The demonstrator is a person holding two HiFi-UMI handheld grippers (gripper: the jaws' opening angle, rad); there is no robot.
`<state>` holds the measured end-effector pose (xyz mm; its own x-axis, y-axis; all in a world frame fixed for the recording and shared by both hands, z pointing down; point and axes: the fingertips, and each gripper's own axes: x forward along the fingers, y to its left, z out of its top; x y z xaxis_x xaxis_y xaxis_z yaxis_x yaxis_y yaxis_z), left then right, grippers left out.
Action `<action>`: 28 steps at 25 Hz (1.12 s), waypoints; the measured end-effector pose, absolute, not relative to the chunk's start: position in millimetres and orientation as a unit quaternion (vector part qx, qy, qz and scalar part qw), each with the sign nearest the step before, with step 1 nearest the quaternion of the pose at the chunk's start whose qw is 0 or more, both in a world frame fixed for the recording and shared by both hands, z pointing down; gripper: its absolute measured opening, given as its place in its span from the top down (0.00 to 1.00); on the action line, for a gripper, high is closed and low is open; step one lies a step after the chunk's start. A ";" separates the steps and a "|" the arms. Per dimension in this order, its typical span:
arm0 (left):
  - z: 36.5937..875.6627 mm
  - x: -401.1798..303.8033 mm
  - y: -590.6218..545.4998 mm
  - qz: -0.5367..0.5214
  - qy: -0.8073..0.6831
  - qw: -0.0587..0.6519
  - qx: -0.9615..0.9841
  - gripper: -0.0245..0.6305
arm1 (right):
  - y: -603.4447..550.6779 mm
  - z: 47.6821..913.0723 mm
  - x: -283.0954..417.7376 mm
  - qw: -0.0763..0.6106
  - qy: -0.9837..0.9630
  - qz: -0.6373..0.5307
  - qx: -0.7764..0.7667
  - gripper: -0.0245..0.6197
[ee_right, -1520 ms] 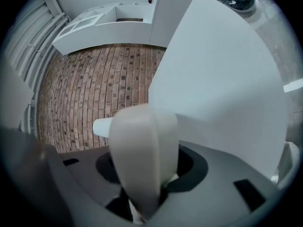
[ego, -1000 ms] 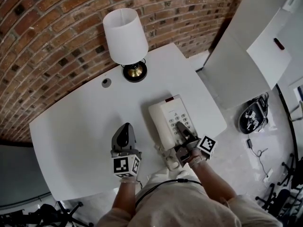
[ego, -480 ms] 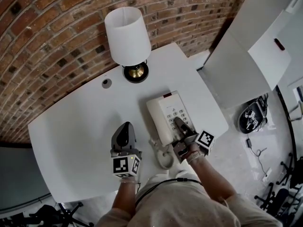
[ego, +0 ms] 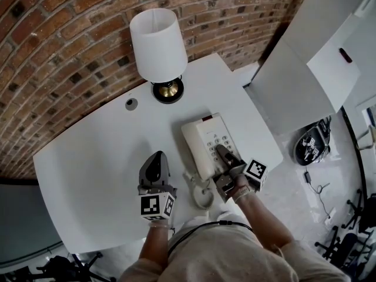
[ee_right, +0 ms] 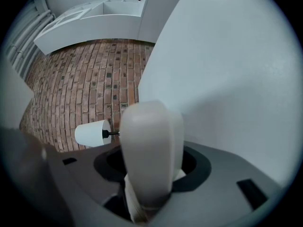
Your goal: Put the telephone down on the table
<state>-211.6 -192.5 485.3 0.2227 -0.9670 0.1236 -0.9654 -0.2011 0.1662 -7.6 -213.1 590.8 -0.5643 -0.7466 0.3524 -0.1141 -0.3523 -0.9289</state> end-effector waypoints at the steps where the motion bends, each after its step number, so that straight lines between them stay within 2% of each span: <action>1: 485.2 -211.0 -192.1 -0.004 -0.623 0.104 0.775 0.95 | -211.8 592.2 -7.8 0.219 0.521 -0.715 -0.412 0.60; 12: 483.2 -208.3 -187.9 -0.007 -0.622 0.104 0.776 0.95 | -200.4 602.7 -8.5 0.161 0.498 -0.735 -0.431 0.44; 20: 485.7 -207.9 -184.6 -0.007 -0.621 0.110 0.776 0.95 | -196.4 609.6 -2.3 0.142 0.482 -0.741 -0.447 0.44; 28: 486.5 -199.0 -184.9 -0.009 -0.616 0.116 0.779 0.95 | -192.4 605.9 -9.2 0.077 0.469 -0.751 -0.459 0.30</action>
